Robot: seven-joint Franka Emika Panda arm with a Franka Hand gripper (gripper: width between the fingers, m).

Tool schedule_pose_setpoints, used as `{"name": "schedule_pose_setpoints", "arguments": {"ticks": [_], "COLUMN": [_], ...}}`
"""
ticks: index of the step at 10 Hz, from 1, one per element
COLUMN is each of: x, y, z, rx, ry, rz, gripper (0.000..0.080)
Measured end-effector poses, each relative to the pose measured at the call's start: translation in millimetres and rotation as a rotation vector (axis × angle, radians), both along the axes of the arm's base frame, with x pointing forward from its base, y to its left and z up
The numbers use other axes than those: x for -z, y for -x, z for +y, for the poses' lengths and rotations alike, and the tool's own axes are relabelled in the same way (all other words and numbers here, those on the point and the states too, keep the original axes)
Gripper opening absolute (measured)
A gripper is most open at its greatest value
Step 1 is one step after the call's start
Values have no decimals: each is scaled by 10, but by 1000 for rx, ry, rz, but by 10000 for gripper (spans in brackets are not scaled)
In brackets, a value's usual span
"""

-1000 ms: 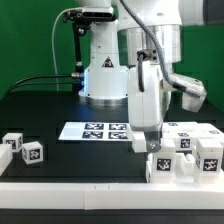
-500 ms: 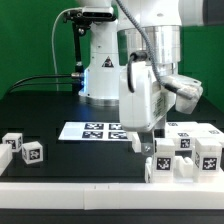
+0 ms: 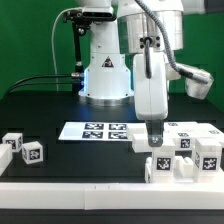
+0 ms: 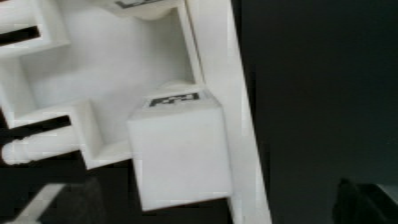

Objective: Assemble chair

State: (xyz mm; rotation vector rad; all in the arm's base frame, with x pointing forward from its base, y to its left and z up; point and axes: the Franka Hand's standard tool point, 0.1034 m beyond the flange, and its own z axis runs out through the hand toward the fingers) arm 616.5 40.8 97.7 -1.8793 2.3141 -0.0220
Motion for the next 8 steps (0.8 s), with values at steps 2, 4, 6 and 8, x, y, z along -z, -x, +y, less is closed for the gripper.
{"name": "schedule_pose_setpoints", "arguments": {"ticks": [2, 4, 6, 8], "x": [2, -25, -76, -59], "y": [1, 23, 149, 196], "z": [1, 29, 92, 88], "rx": [-59, -264, -604, -753], "ry": [9, 36, 87, 124], "rz": [-5, -35, -82, -105], "gripper": [649, 649, 649, 649]}}
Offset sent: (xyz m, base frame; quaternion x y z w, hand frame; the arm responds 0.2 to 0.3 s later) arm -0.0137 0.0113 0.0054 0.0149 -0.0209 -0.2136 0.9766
